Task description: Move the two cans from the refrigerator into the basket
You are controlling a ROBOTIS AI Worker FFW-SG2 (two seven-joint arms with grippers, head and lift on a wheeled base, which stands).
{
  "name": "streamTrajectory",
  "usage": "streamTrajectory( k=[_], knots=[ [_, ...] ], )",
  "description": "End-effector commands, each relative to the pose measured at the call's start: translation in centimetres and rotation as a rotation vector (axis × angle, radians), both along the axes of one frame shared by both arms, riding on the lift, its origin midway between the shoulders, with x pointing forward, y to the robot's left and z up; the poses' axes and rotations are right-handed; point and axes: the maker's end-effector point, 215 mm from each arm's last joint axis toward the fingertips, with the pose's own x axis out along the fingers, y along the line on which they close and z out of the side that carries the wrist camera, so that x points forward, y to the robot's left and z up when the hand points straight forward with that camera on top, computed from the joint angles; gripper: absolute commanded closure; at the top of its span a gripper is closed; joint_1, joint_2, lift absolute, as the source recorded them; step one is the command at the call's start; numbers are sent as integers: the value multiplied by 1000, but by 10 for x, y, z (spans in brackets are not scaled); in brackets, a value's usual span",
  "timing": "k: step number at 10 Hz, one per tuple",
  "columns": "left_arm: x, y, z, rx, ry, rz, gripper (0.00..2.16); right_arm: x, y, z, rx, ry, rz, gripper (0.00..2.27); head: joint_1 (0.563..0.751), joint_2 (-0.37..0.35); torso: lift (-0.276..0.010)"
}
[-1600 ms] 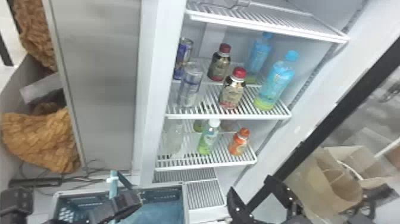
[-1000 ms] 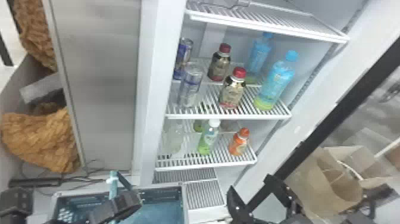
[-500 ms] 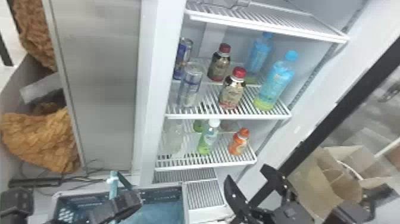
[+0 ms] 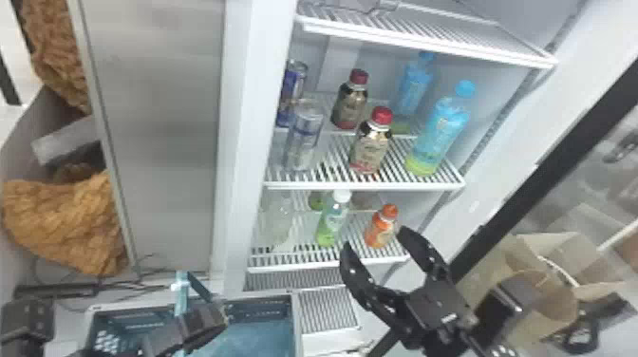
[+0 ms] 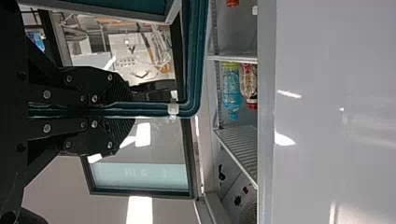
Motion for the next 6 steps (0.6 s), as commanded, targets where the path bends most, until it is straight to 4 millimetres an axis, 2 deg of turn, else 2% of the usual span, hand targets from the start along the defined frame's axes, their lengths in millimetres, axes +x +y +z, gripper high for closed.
streamTrajectory(
  k=[1, 6],
  knots=[
    [0, -1, 1, -1, -4, -4, 1191, 20, 9, 1, 14, -24, 10, 117, 695, -350, -31],
    [0, -1, 2, 0, -5, -9, 1191, 59, 8, 8, 48, -75, -45, 117, 695, -310, -31]
  ],
)
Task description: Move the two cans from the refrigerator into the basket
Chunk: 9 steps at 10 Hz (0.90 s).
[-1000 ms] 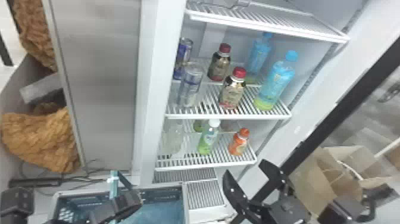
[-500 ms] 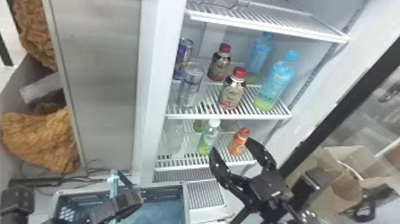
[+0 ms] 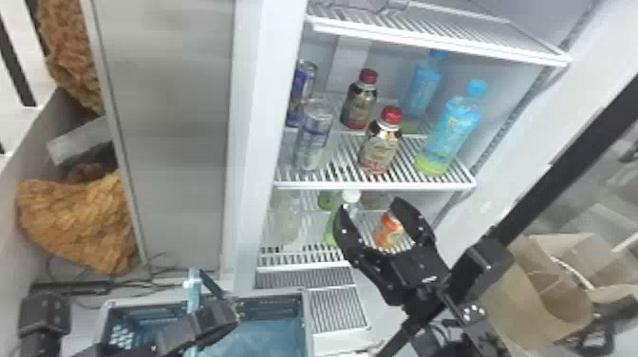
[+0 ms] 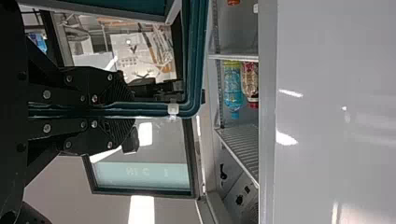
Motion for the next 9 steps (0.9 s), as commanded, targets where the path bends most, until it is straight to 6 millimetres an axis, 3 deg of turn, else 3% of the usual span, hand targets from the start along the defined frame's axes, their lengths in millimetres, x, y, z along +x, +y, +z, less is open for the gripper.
streamTrajectory(
  k=[1, 7, 9],
  knots=[
    [1, -1, 1, 0, -3, -1, 1191, 14, -2, 4, 9, -23, -10, 117, 695, -306, -31],
    [-1, -1, -1, 1, 3, -3, 1191, 64, 19, 11, 40, -59, 6, 114, 695, -272, -31],
    [-3, -1, -3, 1, 8, -3, 1191, 78, 17, 13, 35, -67, -7, 113, 695, -259, -31]
  ],
)
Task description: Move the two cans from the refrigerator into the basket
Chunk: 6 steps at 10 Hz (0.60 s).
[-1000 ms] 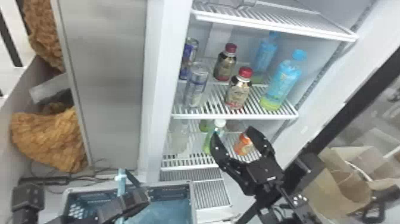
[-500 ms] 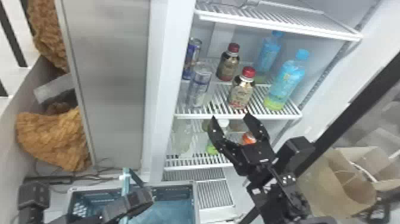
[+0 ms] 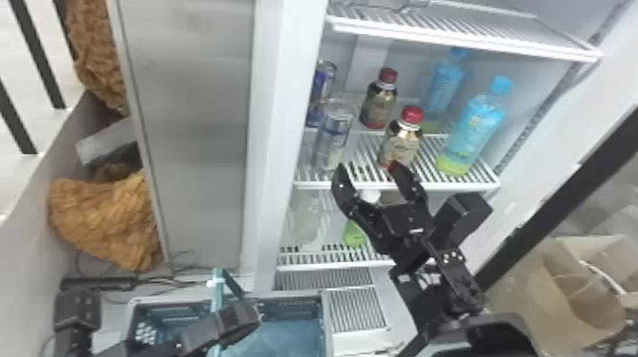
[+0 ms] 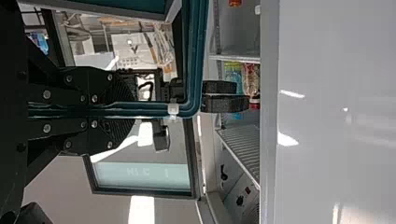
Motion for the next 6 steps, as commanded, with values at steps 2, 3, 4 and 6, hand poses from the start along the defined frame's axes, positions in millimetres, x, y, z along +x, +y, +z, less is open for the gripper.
streamTrajectory(
  k=[2, 3, 4, 6],
  knots=[
    [-2, 0, -1, -1, 6, -2, 1191, 20, 2, 3, -6, -10, 4, 113, 695, -254, -31],
    [-2, 0, -2, -1, 9, -2, 1191, 27, 8, 2, -6, -9, 16, 117, 695, -250, -31],
    [-2, 0, -1, -1, 6, -2, 1191, 35, 17, 2, -7, -10, 35, 117, 695, -246, -31],
    [-2, 0, -1, -1, 6, -2, 1191, 51, 35, -2, -10, -3, 69, 117, 695, -221, -31]
  ],
)
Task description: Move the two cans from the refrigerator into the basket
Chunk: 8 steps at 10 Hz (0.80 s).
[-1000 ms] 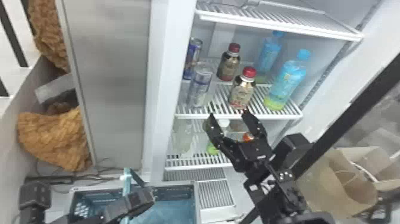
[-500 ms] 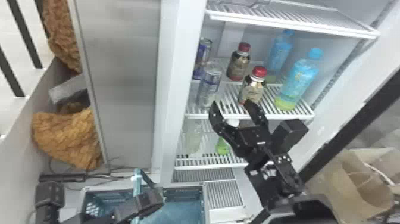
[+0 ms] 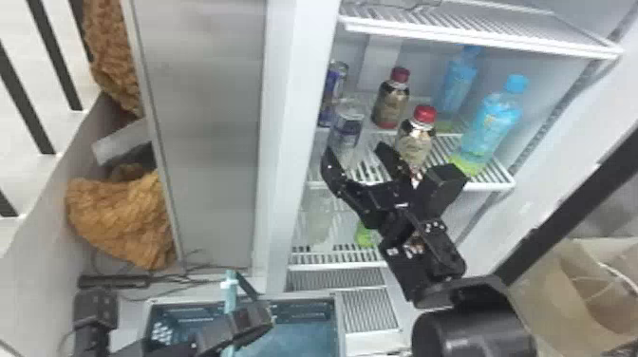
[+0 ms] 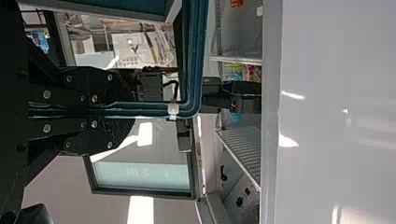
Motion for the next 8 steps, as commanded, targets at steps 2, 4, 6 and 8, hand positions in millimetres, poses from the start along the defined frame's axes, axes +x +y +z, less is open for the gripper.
streamTrajectory(
  k=[2, 4, 6, 8],
  knots=[
    [-1, 0, -1, -1, 4, 0, 1191, 11, 7, 0, -5, 0, 4, 117, 695, -196, -31],
    [-2, 0, -2, 0, 6, 0, 1191, 21, 14, -2, 1, 7, 15, 117, 695, -194, -31],
    [-2, 0, -2, 1, 8, -2, 1191, 33, 20, 1, 0, 6, 28, 117, 695, -181, -31],
    [-3, 0, -3, 0, 10, -2, 1191, 39, 22, 5, -3, 0, 28, 117, 695, -172, -31]
  ],
)
